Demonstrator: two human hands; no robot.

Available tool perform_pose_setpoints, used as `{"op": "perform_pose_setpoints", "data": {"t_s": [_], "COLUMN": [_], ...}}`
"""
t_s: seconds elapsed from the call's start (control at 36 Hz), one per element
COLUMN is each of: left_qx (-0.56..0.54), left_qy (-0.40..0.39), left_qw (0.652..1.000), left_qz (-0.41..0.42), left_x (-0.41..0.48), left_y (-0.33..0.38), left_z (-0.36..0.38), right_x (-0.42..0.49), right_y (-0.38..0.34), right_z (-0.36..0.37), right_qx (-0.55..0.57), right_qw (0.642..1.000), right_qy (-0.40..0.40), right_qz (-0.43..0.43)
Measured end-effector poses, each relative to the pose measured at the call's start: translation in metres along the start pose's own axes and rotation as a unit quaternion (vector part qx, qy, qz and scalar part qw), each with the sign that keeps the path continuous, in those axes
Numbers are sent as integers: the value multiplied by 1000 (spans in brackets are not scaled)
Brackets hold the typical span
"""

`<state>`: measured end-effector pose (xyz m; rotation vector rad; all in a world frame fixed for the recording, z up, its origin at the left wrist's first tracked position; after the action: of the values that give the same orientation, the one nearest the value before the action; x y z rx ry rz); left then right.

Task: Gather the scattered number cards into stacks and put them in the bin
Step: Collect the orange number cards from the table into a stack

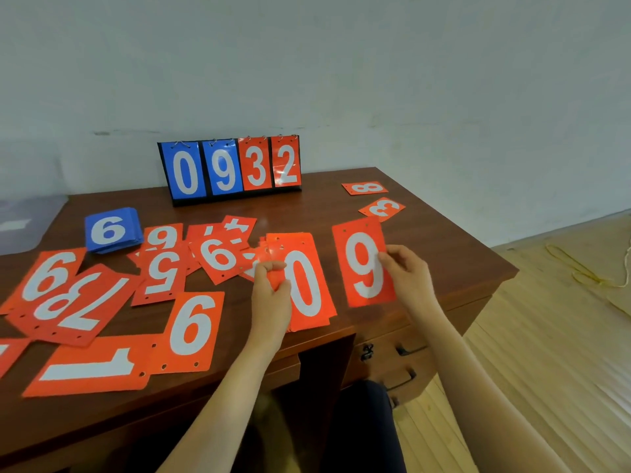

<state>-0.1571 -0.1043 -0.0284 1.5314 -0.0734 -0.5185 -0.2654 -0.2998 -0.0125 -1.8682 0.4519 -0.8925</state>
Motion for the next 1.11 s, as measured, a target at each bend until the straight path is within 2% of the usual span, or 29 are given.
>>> {"op": "perform_pose_setpoints", "data": {"t_s": [0.11, 0.25, 0.33, 0.5, 0.58, 0.72, 0.92, 1.11], "left_qx": [4, 27, 58, 84, 96, 98, 93, 99], "left_qy": [-32, -42, -33, -33, -33, -32, -45, -53], "left_qw": [999, 999, 998, 996, 995, 995, 994, 994], "left_qz": [-7, 3, 10, -7, -15, -17, -22, -17], "left_x": [1, 9, 22, 57, 80, 110, 141, 146], "left_y": [4, 8, 8, 18, 25, 33, 35, 30], "left_z": [18, 39, 48, 65, 70, 74, 78, 77], "right_x": [-4, 5, 17, 84, 138, 200, 245, 248], "right_y": [2, 13, 19, 50, 80, 117, 159, 174], "right_z": [28, 43, 46, 40, 30, 24, 27, 25], "right_qx": [71, -5, -43, -132, -236, -385, -462, -467], "right_qw": [996, 998, 998, 991, 970, 912, 853, 841], "right_qy": [-25, -7, -2, -18, -34, -121, -212, -245], "right_qz": [55, 61, 34, 28, 52, 76, 121, 120]}}
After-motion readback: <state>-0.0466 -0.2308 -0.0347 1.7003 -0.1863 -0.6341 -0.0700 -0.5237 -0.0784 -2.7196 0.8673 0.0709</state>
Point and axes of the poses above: each hand's wrist, its own x-axis towards the middle knuckle, its own z-axis out of the palm, y = z × x, the point moved 3 cm from there along x, towards the middle knuckle, and after that the axes turned 13 degrees about -z, right-handed, at the moved point
